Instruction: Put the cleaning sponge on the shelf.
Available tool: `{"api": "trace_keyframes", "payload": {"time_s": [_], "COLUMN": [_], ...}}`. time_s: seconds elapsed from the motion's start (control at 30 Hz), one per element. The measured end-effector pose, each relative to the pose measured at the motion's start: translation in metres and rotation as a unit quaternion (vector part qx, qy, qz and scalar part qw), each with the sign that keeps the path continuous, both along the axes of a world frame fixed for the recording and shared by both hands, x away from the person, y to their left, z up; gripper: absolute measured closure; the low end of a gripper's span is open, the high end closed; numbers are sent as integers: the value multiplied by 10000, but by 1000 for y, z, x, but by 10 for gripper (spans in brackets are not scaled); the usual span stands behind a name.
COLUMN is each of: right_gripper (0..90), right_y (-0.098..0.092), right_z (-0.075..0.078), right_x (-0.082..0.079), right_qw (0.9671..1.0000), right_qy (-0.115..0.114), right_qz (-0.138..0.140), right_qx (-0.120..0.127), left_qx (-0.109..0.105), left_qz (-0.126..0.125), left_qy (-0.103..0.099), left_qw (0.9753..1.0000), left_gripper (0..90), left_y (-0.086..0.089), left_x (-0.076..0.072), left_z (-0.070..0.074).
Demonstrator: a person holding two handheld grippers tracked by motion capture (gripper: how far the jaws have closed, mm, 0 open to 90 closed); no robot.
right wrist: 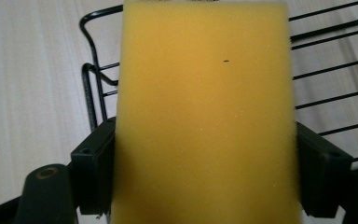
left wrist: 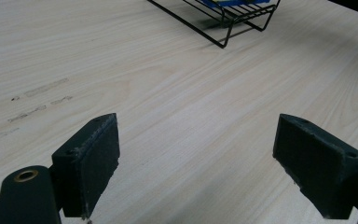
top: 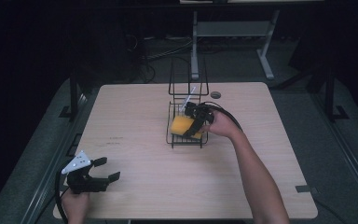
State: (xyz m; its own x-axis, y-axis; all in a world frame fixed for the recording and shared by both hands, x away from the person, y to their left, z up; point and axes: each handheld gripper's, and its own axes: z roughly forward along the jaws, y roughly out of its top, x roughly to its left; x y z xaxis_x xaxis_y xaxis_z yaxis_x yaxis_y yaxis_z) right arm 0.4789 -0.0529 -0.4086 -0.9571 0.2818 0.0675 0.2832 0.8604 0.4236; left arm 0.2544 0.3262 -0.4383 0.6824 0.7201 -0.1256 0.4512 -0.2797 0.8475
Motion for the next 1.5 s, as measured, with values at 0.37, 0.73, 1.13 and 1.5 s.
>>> {"api": "trace_keyframes", "payload": {"time_s": [0.37, 0.73, 1.13, 1.5], "right_gripper": [192, 162, 156, 154], "right_y": [4, 7, 1, -9], "right_z": [-6, -4, 0, 3], "right_x": [1, -1, -1, -7], "right_qw": [10000, 9999, 9996, 9982], "right_qy": [-29, -59, -116, -333], "right_qz": [-38, -46, -152, -253], "right_qx": [51, 127, 225, 427], "left_qx": [19, 24, 26, 22], "left_qz": [-12, -7, -3, 1], "left_qy": [3, 7, 6, 13], "left_qw": [10000, 10000, 10000, 10000], "left_gripper": [141, 141, 141, 141], "left_y": [0, 0, 0, 0], "left_x": [0, 0, -1, 0], "left_z": [0, -1, 0, -1]}}
